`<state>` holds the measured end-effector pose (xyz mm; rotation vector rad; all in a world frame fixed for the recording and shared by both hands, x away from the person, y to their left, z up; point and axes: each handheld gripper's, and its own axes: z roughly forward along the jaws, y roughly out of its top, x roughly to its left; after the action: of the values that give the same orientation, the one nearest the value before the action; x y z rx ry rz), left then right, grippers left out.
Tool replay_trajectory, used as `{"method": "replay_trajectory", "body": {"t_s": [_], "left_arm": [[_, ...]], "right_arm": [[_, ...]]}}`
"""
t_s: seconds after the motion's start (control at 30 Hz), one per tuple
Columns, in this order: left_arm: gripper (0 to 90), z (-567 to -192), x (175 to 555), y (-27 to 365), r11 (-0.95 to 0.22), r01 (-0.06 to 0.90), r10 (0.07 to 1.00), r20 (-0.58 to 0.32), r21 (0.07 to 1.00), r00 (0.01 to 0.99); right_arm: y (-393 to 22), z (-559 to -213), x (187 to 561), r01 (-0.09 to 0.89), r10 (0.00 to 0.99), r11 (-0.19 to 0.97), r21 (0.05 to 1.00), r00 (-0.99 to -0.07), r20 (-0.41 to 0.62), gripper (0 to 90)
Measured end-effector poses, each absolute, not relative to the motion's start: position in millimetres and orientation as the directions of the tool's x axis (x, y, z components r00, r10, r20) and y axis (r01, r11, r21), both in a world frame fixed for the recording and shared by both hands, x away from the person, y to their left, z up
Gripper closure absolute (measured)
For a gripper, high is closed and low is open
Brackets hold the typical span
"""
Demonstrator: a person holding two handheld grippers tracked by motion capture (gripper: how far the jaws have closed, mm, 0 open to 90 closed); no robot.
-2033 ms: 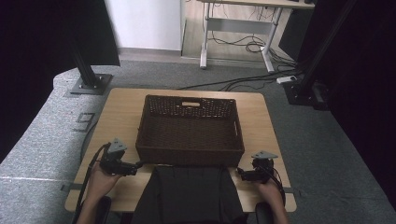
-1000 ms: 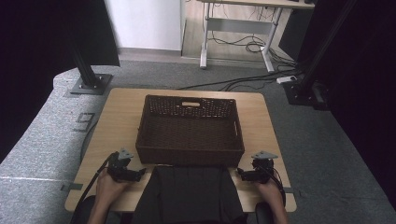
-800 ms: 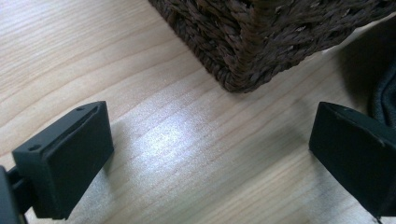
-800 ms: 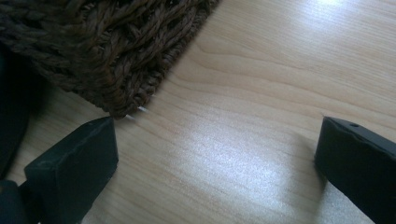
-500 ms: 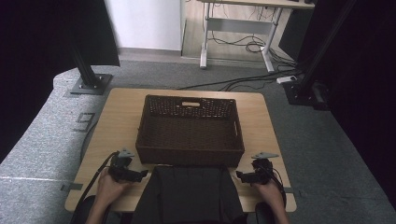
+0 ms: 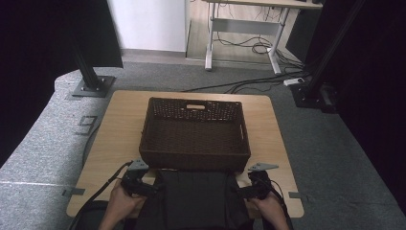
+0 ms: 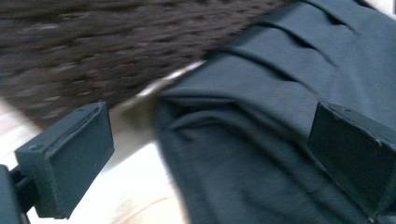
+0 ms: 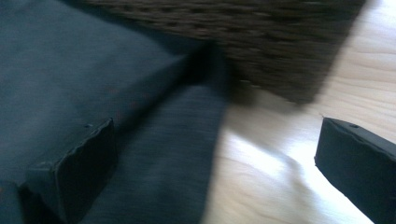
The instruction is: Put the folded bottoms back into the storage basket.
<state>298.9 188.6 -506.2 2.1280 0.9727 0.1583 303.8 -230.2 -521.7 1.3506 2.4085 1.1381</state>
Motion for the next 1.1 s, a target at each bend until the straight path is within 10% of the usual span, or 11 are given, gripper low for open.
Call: {"method": "replay_trajectory", "body": {"t_s": [0.93,1.1], "left_arm": [[0.4,-534.2,284.8,169.3,-0.422,0.699,0.71,-0.269,0.578,0.651],[14.0,-532.4,282.1,167.6,-0.43,0.694,0.674,-0.306,0.578,0.672]], "right_arm": [[-182.8,-538.3,298.1,0.715,0.706,0.377,0.589,-0.633,0.318,0.0],[-169.4,-535.3,296.8,0.705,0.675,0.426,0.566,-0.665,0.319,5.2]]}}
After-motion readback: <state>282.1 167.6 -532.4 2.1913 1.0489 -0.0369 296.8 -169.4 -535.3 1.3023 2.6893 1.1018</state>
